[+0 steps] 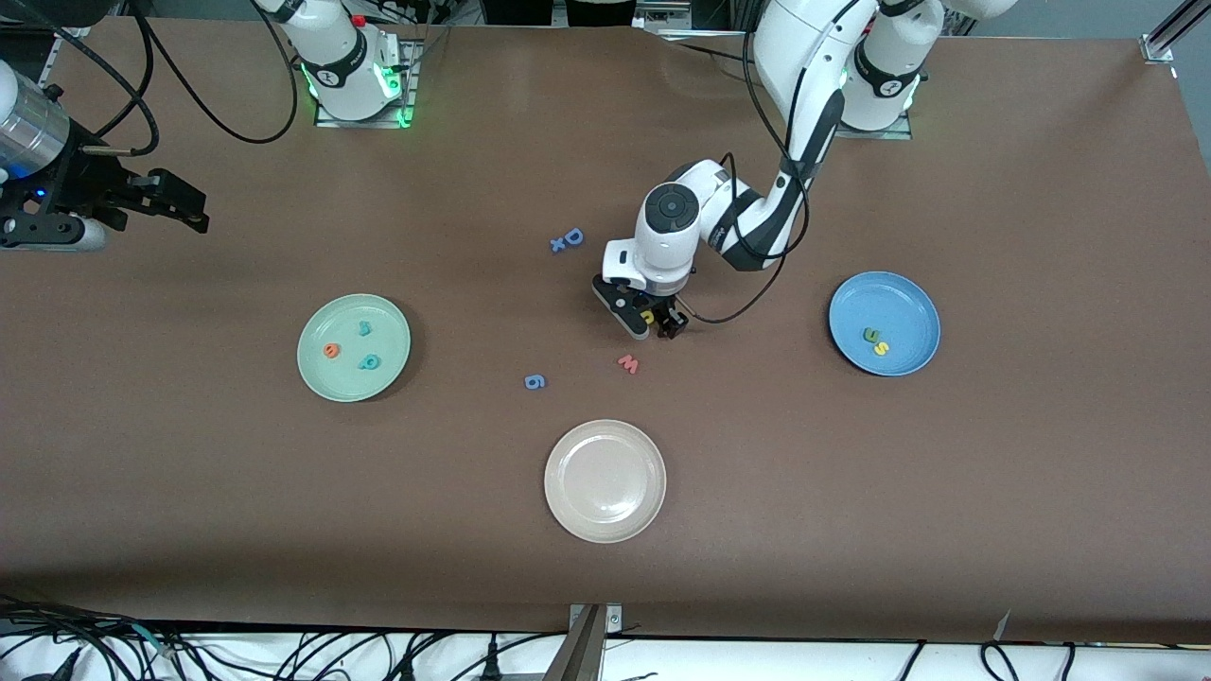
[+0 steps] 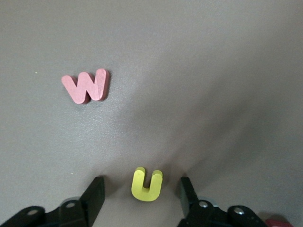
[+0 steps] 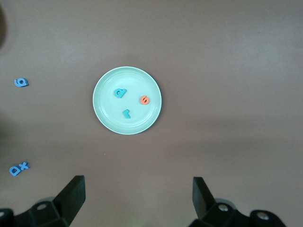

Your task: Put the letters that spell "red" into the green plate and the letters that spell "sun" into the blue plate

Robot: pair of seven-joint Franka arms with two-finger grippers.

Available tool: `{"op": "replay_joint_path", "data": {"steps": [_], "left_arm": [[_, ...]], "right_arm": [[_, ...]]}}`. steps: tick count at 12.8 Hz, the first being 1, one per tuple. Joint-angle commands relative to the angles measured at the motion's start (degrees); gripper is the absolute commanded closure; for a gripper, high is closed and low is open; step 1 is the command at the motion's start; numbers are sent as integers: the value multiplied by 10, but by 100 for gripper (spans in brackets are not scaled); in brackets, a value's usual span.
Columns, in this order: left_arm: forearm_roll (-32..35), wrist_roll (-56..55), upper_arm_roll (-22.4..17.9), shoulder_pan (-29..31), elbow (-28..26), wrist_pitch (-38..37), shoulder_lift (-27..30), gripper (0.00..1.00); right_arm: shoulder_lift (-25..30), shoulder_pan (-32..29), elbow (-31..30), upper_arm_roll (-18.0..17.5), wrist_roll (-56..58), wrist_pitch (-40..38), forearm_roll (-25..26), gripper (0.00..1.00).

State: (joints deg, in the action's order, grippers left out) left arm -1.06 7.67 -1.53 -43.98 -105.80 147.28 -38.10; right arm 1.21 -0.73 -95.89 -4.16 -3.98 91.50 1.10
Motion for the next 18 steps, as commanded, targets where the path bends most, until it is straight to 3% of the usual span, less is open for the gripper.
{"op": "replay_joint_path", "data": {"steps": [1, 5, 9, 13, 15, 18], "left_arm": [[13, 4, -8, -6, 2, -1, 0, 38], [11, 4, -8, -6, 2, -1, 0, 54], [6, 4, -10, -3, 2, -1, 5, 86], [4, 21, -24, 17, 2, -8, 31, 87], [-46, 92, -25, 47, 0, -21, 47, 85], [-98, 220, -60, 76, -7, -72, 78, 82]], "right_arm": [[6, -2, -6, -1, 0, 2, 0, 0], [5, -2, -6, -1, 0, 2, 0, 0], [4, -2, -6, 0, 0, 3, 0, 0], [4, -2, -5, 0, 0, 3, 0, 0], [5, -2, -5, 0, 0, 3, 0, 0], [4, -2, -5, -1, 1, 5, 0, 0]]}}
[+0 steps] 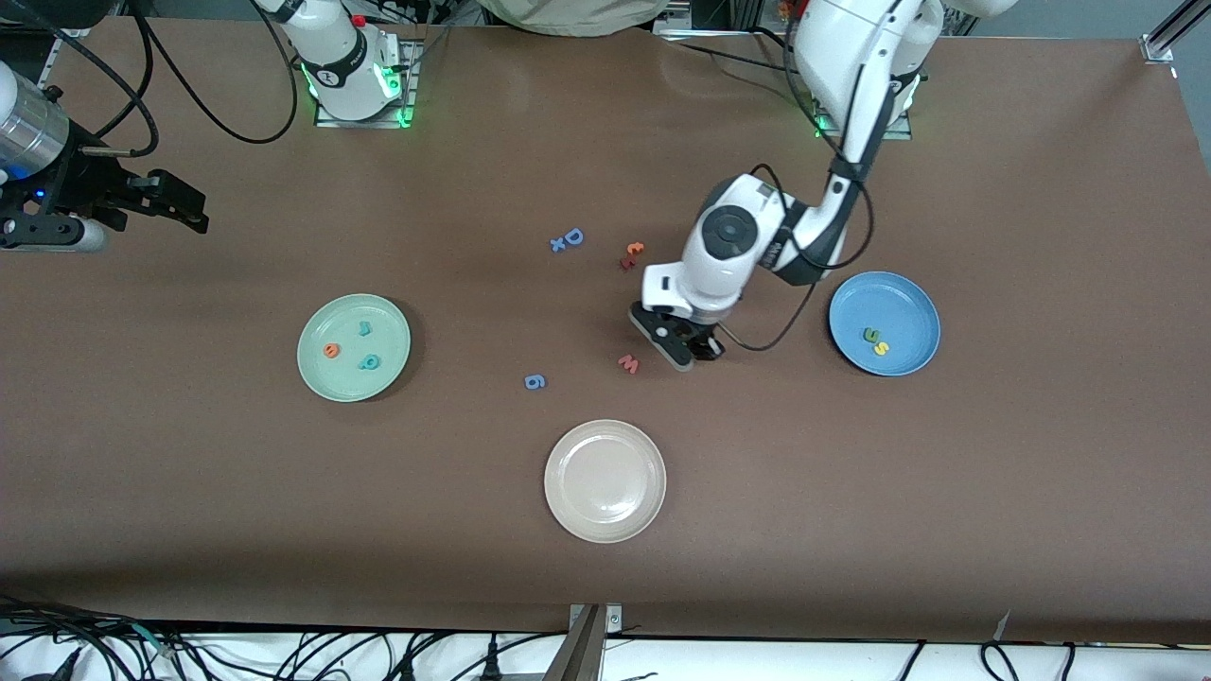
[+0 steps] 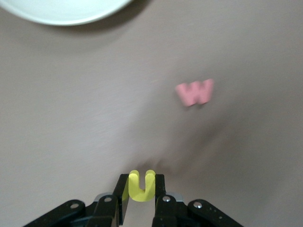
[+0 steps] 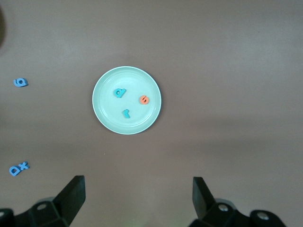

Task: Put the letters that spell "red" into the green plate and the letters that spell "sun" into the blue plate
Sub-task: 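Grasp the yellow u with the left gripper, then carry the yellow u with the left gripper over the blue plate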

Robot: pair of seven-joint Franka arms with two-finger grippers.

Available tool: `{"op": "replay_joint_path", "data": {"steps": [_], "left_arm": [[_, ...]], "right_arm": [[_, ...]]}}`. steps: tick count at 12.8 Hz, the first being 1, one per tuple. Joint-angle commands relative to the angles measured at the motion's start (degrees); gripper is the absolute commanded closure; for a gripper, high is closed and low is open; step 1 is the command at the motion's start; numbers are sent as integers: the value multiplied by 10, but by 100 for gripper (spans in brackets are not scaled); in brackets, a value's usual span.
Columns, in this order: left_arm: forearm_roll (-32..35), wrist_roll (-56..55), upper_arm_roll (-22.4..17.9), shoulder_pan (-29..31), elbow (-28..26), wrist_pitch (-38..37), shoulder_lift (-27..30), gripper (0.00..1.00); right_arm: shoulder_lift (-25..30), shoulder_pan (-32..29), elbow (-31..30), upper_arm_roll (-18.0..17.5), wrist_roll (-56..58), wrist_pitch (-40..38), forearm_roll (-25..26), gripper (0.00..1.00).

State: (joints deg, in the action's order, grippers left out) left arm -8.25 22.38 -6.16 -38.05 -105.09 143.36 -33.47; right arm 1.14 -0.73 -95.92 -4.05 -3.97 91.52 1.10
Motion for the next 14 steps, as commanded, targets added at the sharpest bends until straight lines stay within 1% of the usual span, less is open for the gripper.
{"op": "replay_joint_path", "data": {"steps": [1, 2, 4, 6, 9, 12, 14], "left_arm": [[-27, 108, -18, 36, -14, -49, 37, 81], [-27, 142, -20, 54, -15, -60, 42, 81], [-27, 189, -49, 62, -17, -91, 50, 81], [-26, 202, -75, 67, -17, -127, 63, 79], [-21, 205, -103, 84, -20, -181, 76, 79], [-20, 203, -108, 115, -44, -186, 85, 79], [-19, 203, -127, 122, -62, -185, 87, 79]], "right_arm": [[4, -2, -4, -1, 1, 6, 0, 0], [4, -2, -4, -2, 2, 4, 0, 0], [4, -2, -4, -3, 2, 4, 0, 0], [4, -2, -4, -3, 2, 4, 0, 0], [4, -2, -4, -3, 2, 4, 0, 0], [4, -2, -4, -3, 2, 4, 0, 0], [4, -2, -4, -3, 2, 4, 0, 0]]}}
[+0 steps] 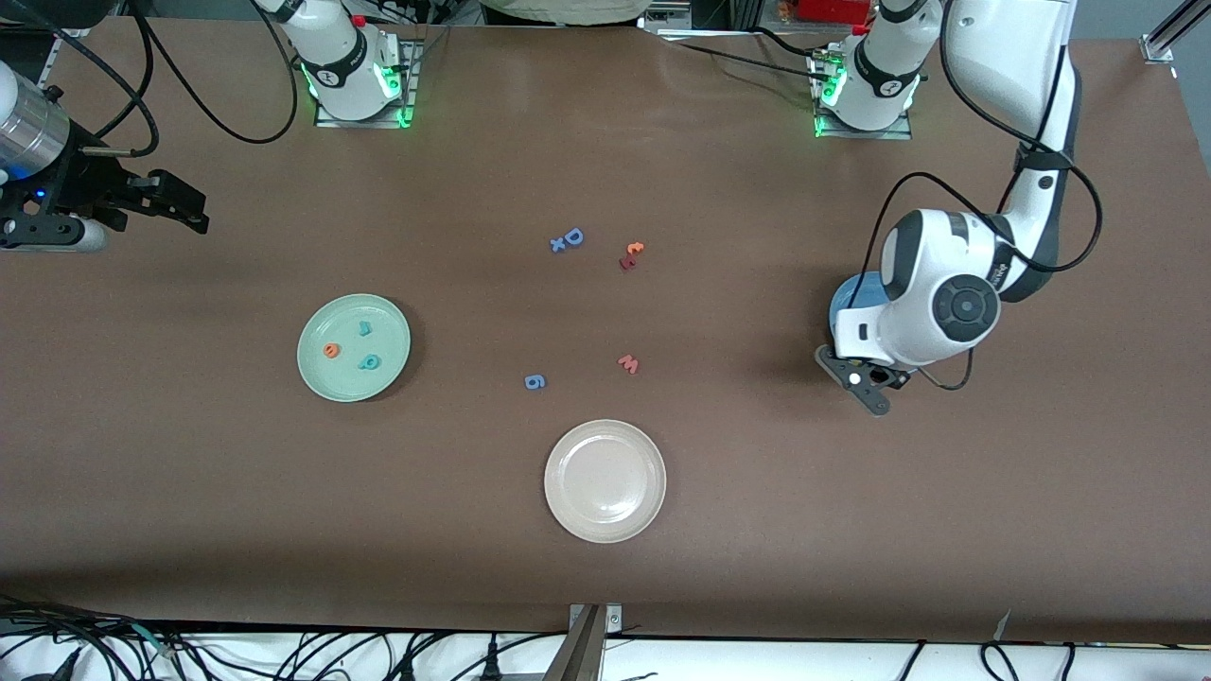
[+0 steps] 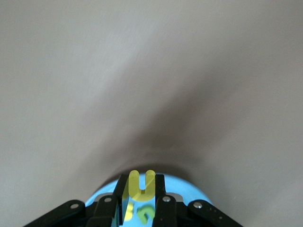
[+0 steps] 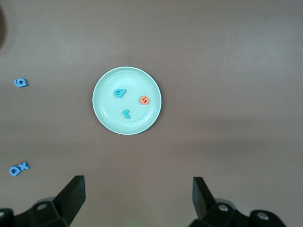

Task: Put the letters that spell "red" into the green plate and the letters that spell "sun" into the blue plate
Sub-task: 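Carry the yellow u with the left gripper over the blue plate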

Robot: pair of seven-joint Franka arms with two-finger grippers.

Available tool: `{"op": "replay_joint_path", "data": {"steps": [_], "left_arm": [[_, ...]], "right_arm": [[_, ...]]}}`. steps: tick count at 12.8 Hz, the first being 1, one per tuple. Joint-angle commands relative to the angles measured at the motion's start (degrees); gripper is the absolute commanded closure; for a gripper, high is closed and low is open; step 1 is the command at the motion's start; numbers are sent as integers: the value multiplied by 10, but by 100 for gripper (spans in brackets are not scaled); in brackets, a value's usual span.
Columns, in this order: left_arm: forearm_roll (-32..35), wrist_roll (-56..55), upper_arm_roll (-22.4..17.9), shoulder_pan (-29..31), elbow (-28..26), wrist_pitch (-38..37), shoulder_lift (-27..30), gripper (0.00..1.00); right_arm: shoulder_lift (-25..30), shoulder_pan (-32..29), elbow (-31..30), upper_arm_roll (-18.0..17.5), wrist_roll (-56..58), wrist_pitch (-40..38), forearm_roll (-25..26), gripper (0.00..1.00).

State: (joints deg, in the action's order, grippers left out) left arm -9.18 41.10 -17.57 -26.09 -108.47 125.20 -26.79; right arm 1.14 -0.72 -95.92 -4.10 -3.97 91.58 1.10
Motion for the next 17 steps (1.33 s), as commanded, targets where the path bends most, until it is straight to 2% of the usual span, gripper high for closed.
{"op": "replay_joint_path", "data": {"steps": [1, 4, 6, 7, 8, 9, 12, 15, 17], "left_arm": [[-9, 16, -18, 4, -36, -3, 19, 78], [-8, 10, -22, 18, -55, -3, 17, 77], [-9, 9, -22, 22, -64, -2, 13, 67], [-9, 8, -22, 24, -68, 0, 12, 50], [-9, 8, -22, 24, -68, 0, 12, 17], [-9, 8, -22, 24, -68, 0, 12, 0], [-9, 7, -21, 24, -63, -3, 24, 0], [-10, -7, -18, 21, -59, -30, 83, 0], [-9, -97, -14, 17, -59, -63, 127, 0]], "right_arm": [[4, -2, -4, -3, 2, 3, 0, 0], [4, -2, -4, -3, 2, 3, 0, 0], [4, -2, -4, -3, 2, 3, 0, 0], [4, -2, -4, -3, 2, 3, 0, 0], [4, -2, -4, -3, 2, 3, 0, 0], [4, -2, -4, -3, 2, 3, 0, 0], [4, -2, -4, -3, 2, 3, 0, 0], [4, -2, -4, -3, 2, 3, 0, 0], [4, -2, -4, -3, 2, 3, 0, 0]]}}
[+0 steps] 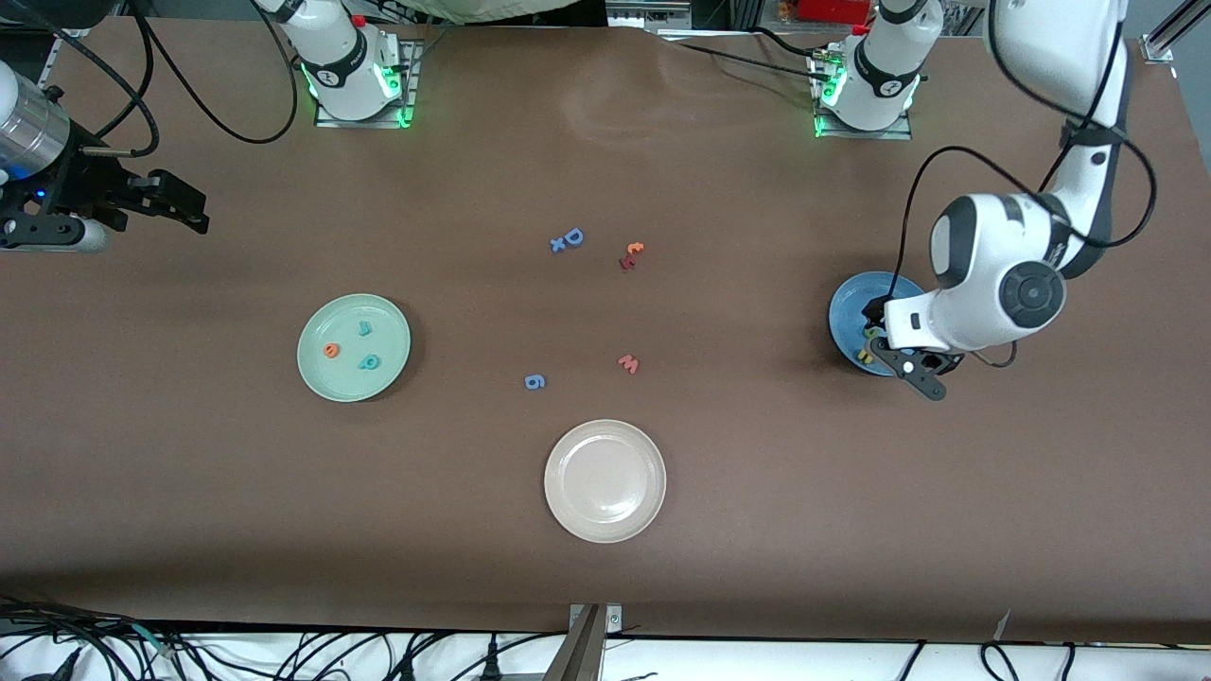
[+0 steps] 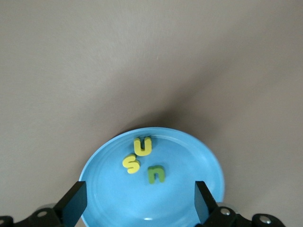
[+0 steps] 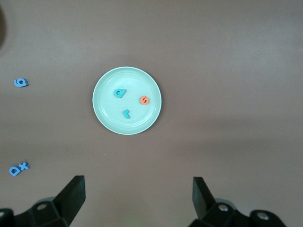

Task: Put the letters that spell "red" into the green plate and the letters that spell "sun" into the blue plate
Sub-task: 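Release the yellow u onto the blue plate and lift the left gripper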

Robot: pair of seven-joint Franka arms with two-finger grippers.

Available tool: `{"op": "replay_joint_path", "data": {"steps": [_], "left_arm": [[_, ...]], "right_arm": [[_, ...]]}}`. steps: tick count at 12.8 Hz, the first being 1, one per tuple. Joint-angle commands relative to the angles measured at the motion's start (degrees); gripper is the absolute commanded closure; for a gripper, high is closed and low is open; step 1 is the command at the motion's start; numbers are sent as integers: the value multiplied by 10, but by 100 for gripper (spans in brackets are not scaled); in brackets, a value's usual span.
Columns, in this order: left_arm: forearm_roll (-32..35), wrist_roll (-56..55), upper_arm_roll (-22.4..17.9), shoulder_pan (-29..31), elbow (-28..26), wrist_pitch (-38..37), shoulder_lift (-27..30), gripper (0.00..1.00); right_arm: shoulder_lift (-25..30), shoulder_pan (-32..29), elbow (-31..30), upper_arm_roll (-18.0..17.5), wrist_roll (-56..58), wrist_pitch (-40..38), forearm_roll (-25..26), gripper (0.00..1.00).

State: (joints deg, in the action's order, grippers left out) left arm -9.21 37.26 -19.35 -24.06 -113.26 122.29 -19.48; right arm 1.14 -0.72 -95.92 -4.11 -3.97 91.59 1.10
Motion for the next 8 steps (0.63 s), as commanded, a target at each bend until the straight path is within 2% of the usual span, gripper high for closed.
{"op": "replay_joint_path", "data": {"steps": [1, 3, 6, 8], "left_arm": [[-8, -119, 6, -4, -11, -54, 71, 0], [-7, -224, 12, -2, -11, -72, 115, 0], [30, -263, 15, 1, -2, -79, 148, 0], [31, -319, 13, 3, 5, -86, 164, 0]], "right_arm": [[4, -3, -4, -3, 2, 3, 0, 0], [4, -3, -4, -3, 2, 3, 0, 0], [4, -3, -4, -3, 2, 3, 0, 0], [4, -3, -4, -3, 2, 3, 0, 0]]}}
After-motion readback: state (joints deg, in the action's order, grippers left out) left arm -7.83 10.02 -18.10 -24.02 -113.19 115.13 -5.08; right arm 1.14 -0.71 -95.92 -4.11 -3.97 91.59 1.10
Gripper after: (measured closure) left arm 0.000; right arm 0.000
